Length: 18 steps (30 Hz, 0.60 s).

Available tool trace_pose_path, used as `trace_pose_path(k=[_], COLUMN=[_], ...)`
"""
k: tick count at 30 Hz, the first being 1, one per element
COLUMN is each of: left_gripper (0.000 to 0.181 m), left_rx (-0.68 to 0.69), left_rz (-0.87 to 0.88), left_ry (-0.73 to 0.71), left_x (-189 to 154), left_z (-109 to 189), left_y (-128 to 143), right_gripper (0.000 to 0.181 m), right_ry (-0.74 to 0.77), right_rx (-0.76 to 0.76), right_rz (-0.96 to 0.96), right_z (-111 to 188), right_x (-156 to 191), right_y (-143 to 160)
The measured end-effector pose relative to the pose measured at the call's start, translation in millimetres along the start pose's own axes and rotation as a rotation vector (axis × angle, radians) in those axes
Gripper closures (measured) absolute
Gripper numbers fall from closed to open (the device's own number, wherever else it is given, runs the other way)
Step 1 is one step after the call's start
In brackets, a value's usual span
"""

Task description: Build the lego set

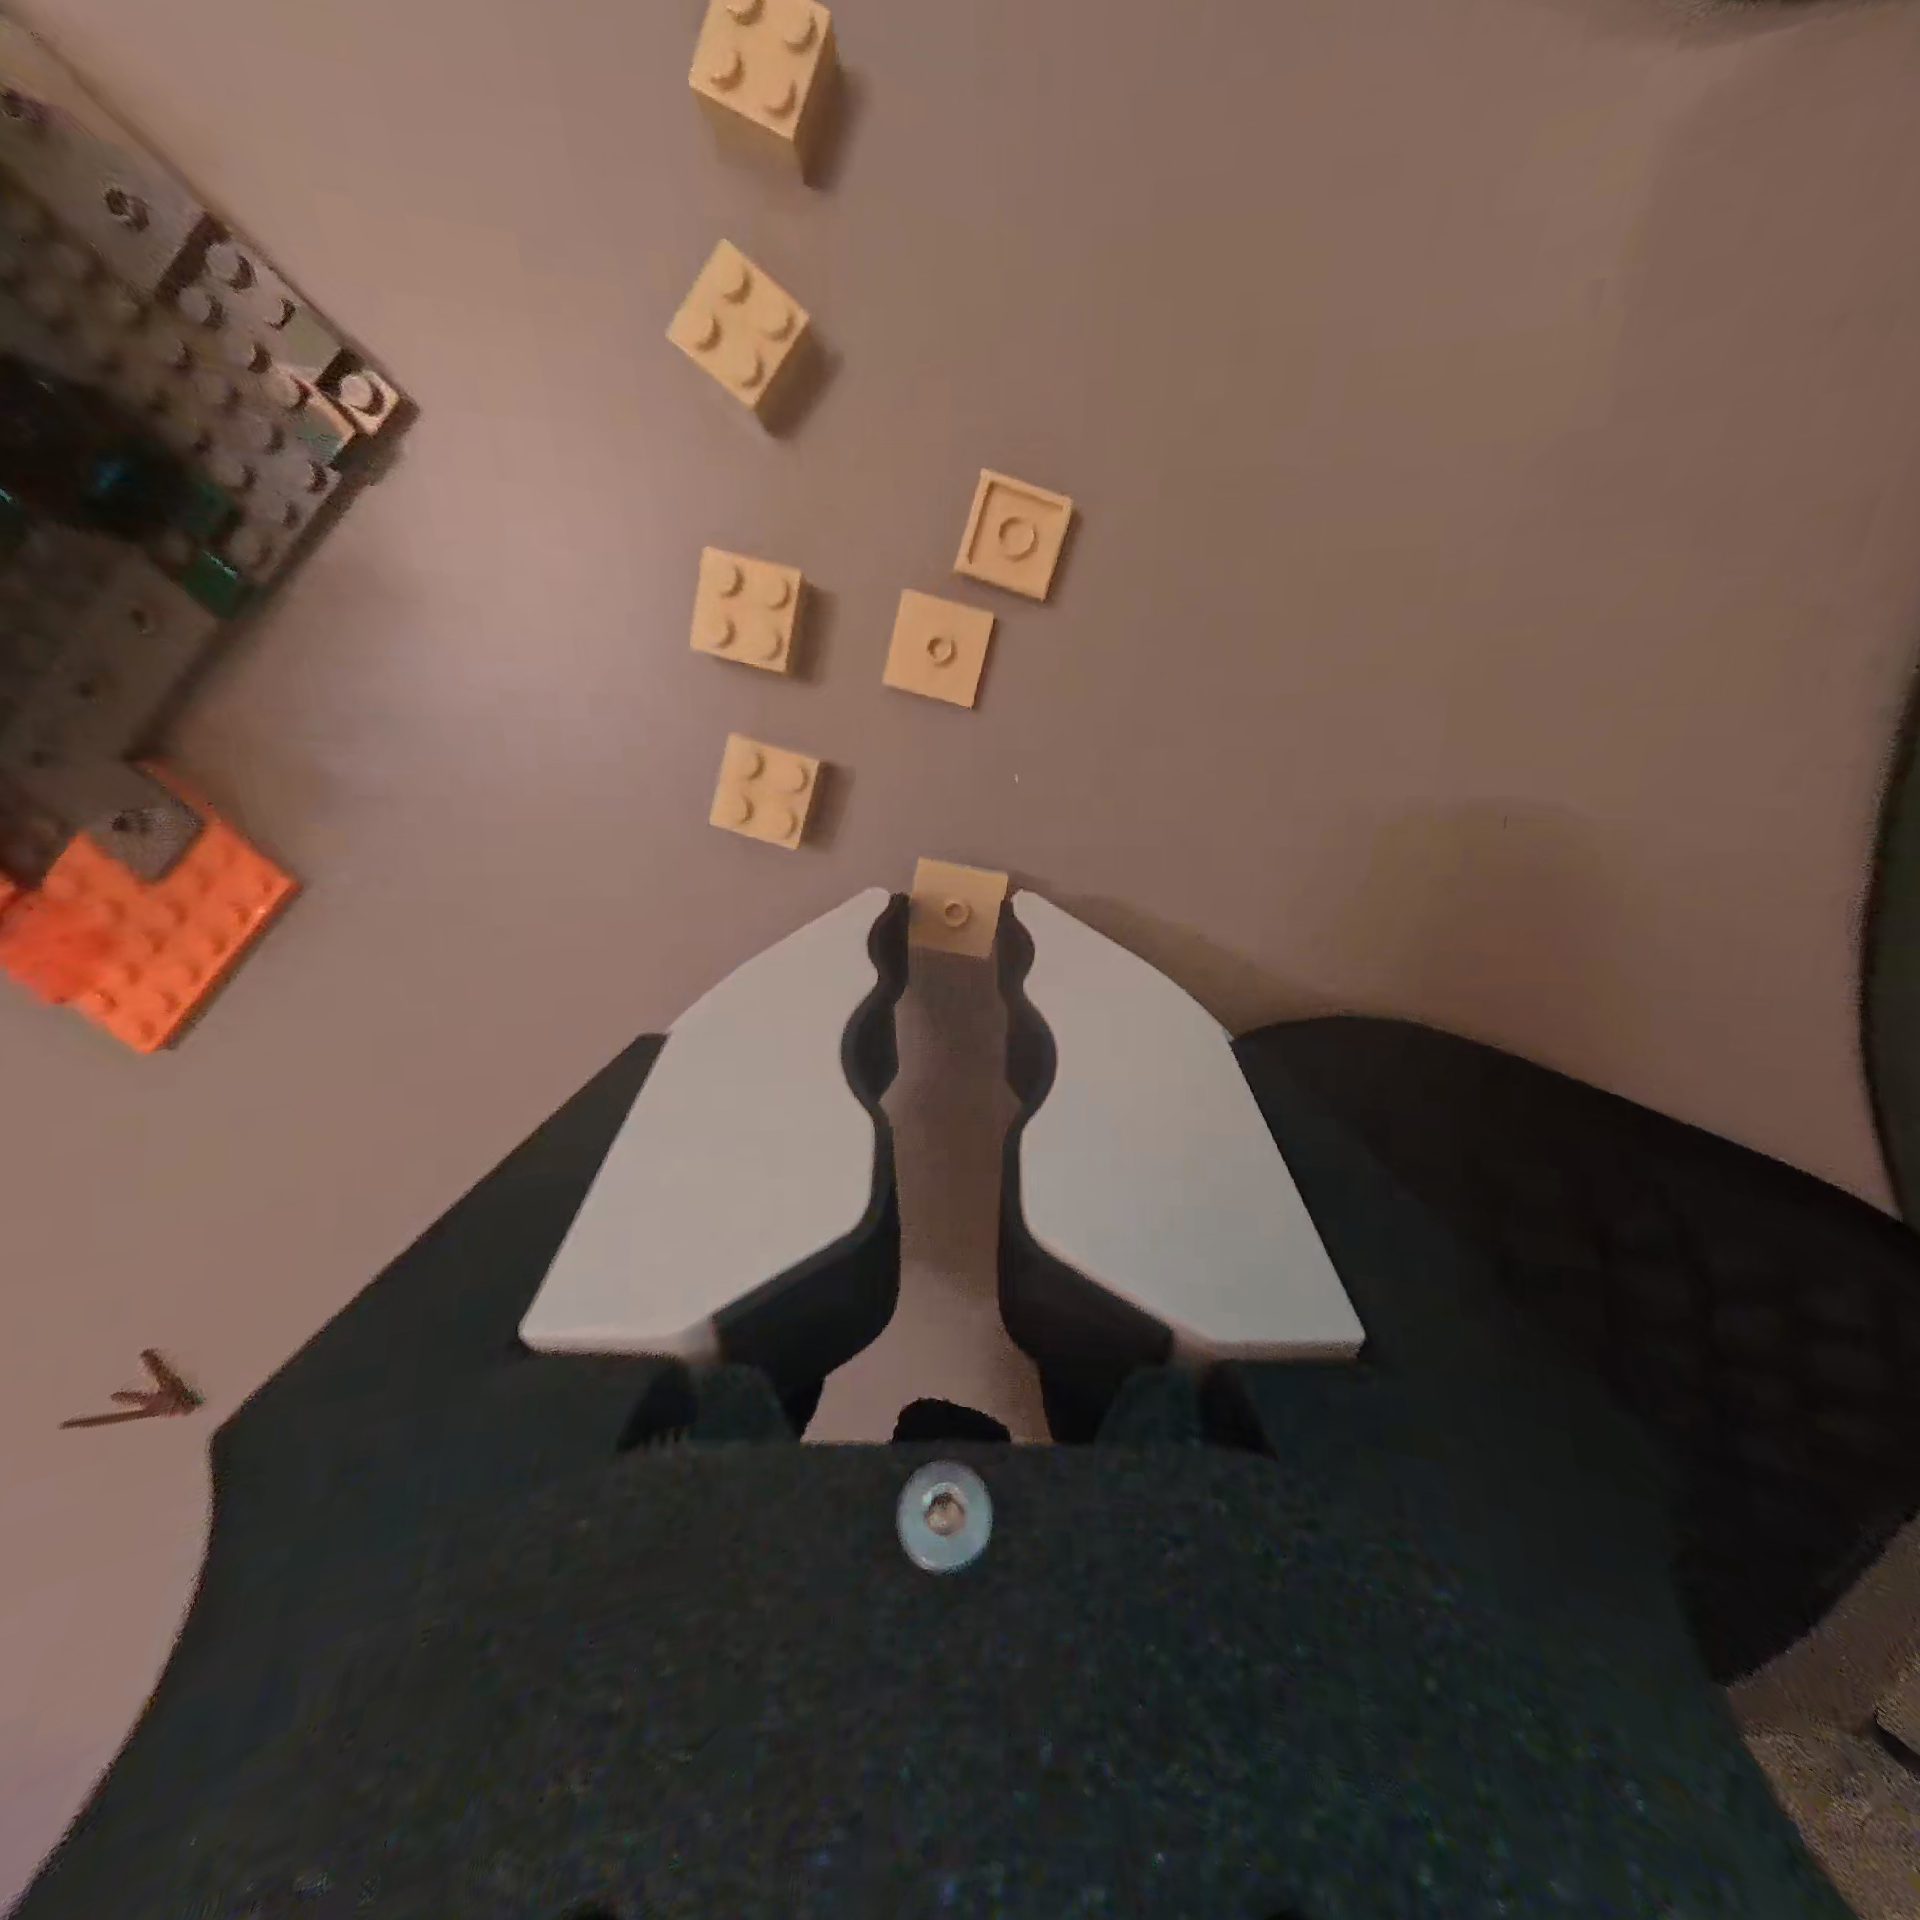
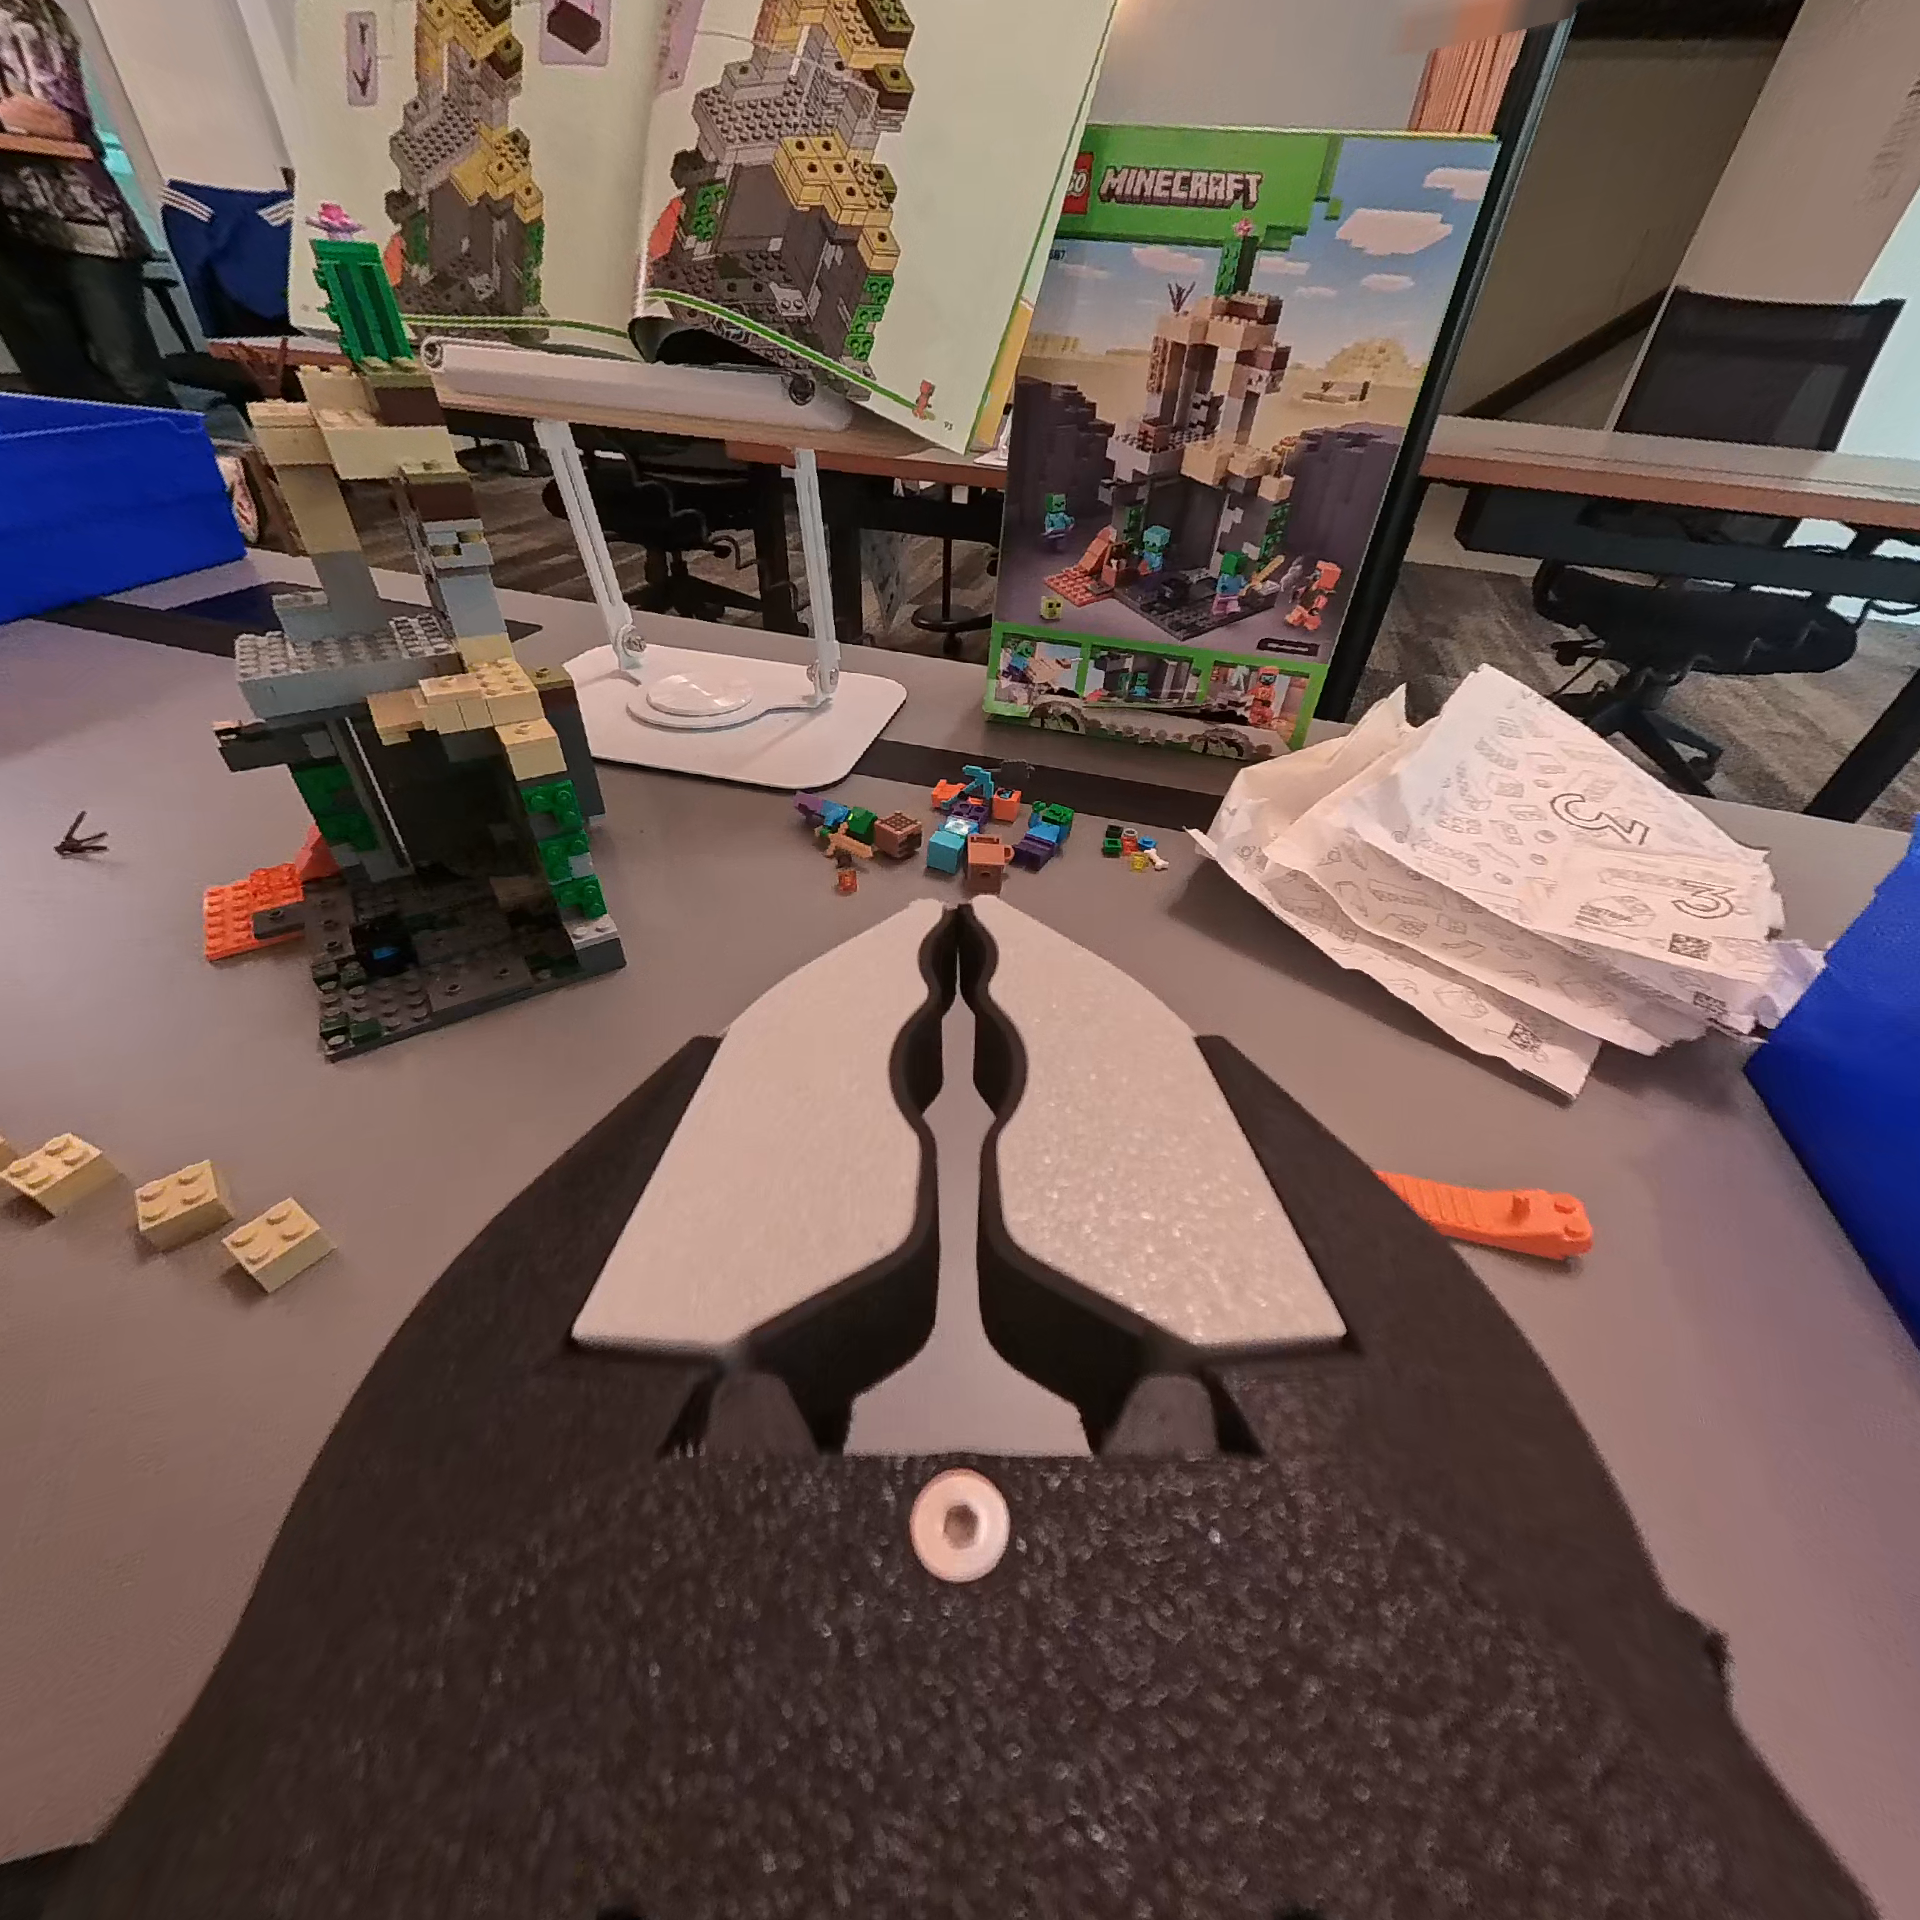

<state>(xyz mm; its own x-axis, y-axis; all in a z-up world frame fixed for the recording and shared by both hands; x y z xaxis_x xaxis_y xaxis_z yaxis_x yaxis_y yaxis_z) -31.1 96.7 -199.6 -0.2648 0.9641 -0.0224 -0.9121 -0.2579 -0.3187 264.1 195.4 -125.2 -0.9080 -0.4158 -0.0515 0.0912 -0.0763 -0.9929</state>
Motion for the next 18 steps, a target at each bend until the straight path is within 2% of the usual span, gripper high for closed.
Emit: trace_pose_path(k=[3, 6, 8, 11, 14, 18], left_gripper=[0.163, 0.152, 0.153, 0.156, 0.158, 0.156], left_rx=[-0.006, -0.045, -0.085, -0.176, -0.226, -0.118], left_rz=[0.002, 0.023, 0.048, 0.120, 0.255, 0.487], left_ry=[0.007, -0.015, -0.052, -0.169, -0.358, -0.586], left_x=[-2, -2, -1, 4, 19, 41], left_z=[-4, 7, 26, 80, 153, 230], left_y=[1, 3, 8, 26, 69, 163], right_gripper=[0.181, 0.181, 0.181, 0.181, 0.181, 0.181], right_ry=[-0.006, -0.014, -0.017, -0.019, -0.025, -0.039], right_rx=[0.005, 0.011, 0.011, 0.010, 0.008, 0.011], right_rz=[-0.003, -0.003, 0.002, 0.001, -0.003, 0.002], right_z=[-1, -1, -1, -1, -1, -1], right_x=[0, 2, 3, 3, 3, 6], right_y=[1, 2, 2, 2, 1, 1])
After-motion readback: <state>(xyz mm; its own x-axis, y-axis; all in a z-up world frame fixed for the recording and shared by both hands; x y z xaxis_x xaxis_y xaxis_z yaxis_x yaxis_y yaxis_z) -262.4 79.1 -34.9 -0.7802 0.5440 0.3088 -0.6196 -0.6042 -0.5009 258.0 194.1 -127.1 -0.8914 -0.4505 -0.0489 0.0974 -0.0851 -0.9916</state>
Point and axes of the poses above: each gripper's, where its closed fingertips meet, z back along the fingers, y out of its underside, x = y × z across the jaws, the point moved 5 cm from there along z, back along the fingers, and after that the axes turned 1 degree about y, right-handed, at the moved point
